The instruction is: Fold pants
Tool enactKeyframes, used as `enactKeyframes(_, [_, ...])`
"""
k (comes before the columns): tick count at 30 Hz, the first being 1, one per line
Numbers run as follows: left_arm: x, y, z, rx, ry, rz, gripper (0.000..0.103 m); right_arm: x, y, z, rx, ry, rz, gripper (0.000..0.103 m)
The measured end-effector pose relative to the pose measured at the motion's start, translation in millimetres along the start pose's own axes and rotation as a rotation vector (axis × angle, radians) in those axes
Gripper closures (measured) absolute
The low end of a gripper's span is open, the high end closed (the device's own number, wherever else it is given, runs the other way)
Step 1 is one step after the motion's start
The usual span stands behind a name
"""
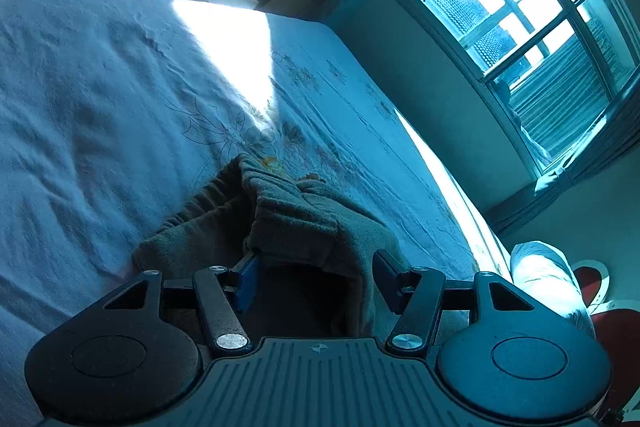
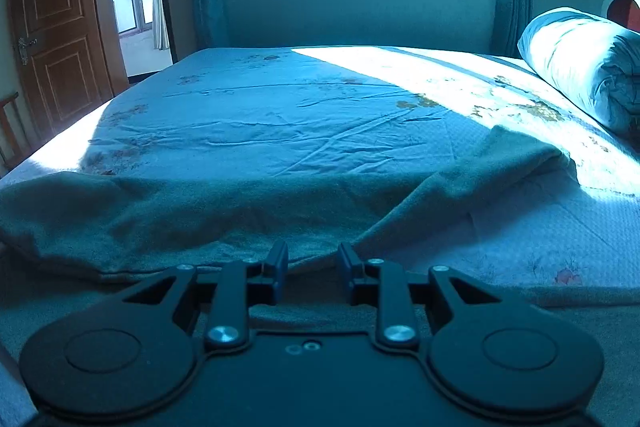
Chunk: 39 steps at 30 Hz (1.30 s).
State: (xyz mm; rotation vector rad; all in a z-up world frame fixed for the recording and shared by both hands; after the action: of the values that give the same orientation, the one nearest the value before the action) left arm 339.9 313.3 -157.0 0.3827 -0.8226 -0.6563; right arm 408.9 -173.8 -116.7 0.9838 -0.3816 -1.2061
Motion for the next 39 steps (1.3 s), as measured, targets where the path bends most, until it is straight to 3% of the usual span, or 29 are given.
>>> enactKeyframes(5, [1, -3, -19, -0.043, -0.029, 0.127, 0.044, 17, -5, -19, 0.0, 0.012, -0.194, 0.078])
enactKeyframes(7, [-2, -2, -28, -0.061, -0.033, 0.176, 0.044, 28, -6, -31, -0.002, 0.033, -0.308, 0.065])
enactKeyframes(11, [-7, 3, -44, -0.098, -0.058, 0.26, 0.044, 48, -8, -48, 0.0, 0.05, -0.473, 0.065])
enactKeyframes(14, [-8, 7, -51, -0.091, -0.063, 0.272, 0.044, 55, -9, -58, -0.019, 0.069, -0.523, 0.065])
enactKeyframes(15, [-8, 8, -54, -0.088, -0.057, 0.262, 0.046, 57, -9, -62, -0.035, 0.068, -0.526, 0.071])
enactKeyframes(16, [-7, 8, -57, -0.093, -0.054, 0.246, 0.059, 59, -10, -64, -0.043, 0.066, -0.53, 0.092])
enactKeyframes(17, [-5, 9, -61, -0.1, -0.06, 0.23, 0.066, 63, -10, -68, -0.058, 0.092, -0.559, 0.102])
enactKeyframes(21, [9, 24, -72, -0.102, -0.073, 0.116, 0.073, 67, -2, -61, -0.046, 0.146, -0.553, 0.103])
enactKeyframes(23, [27, 49, -68, -0.082, -0.165, 0.038, 0.075, 57, 20, -34, 0.05, 0.185, -0.482, 0.103])
enactKeyframes(27, [56, 87, -26, 0.012, -0.457, -0.146, 0.075, 31, 41, 42, 0.216, 0.236, -0.292, 0.103])
enactKeyframes(28, [43, 83, -34, -0.025, -0.397, -0.191, 0.075, 30, 29, 53, 0.233, 0.243, -0.283, 0.103])
enactKeyframes(30, [2, 59, -68, -0.192, -0.207, -0.221, 0.075, 35, -26, 34, 0.021, 0.216, -0.31, 0.103])
enactKeyframes(31, [-11, 46, -74, -0.231, -0.136, -0.29, 0.075, 35, -44, 30, -0.018, 0.204, -0.319, 0.103])
enactKeyframes(33, [-24, 32, -78, -0.269, -0.133, -0.309, 0.075, 30, -61, 33, -0.023, 0.198, -0.335, 0.103])
enactKeyframes(39, [-31, 39, -71, -0.25, -0.201, -0.255, 0.075, 18, -49, 54, 0.027, 0.185, -0.342, 0.103])
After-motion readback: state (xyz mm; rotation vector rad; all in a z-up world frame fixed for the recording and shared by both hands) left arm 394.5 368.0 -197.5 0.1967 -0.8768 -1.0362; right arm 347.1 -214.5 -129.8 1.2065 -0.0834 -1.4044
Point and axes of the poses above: each gripper's, at about its wrist camera, not at the fingertips, and z roughly against the way its jaws point, x to its right, y to its top, the point moved 6 cm from there along -z, roughly the way its jaws point, and after that the axes turned 13 degrees about y, right-handed, at the moved point
